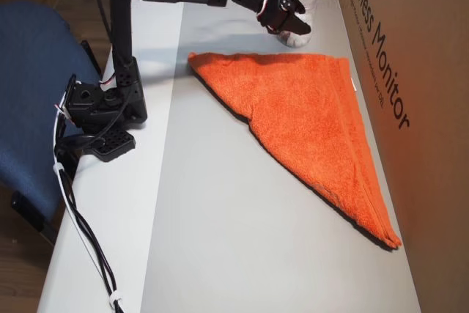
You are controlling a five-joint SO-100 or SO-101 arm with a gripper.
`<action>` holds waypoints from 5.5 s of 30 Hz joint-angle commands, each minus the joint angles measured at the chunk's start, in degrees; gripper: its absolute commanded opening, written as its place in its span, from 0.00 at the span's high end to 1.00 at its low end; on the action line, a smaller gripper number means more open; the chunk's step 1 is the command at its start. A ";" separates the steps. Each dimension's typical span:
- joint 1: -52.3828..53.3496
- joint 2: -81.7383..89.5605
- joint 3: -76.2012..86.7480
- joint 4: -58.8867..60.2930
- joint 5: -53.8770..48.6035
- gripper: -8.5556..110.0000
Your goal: Fold the blanket.
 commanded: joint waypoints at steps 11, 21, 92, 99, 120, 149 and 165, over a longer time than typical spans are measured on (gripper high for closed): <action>-0.18 31.29 12.30 28.48 -1.93 0.81; -1.58 44.21 13.18 45.79 -25.22 0.81; -28.12 27.60 37.27 40.08 -70.22 0.80; -27.95 25.75 37.18 40.08 -70.40 0.81; -27.51 24.96 42.19 30.41 -70.75 0.91; -28.21 29.97 42.01 38.14 -67.68 0.93; -36.74 37.35 41.31 45.35 -52.47 0.93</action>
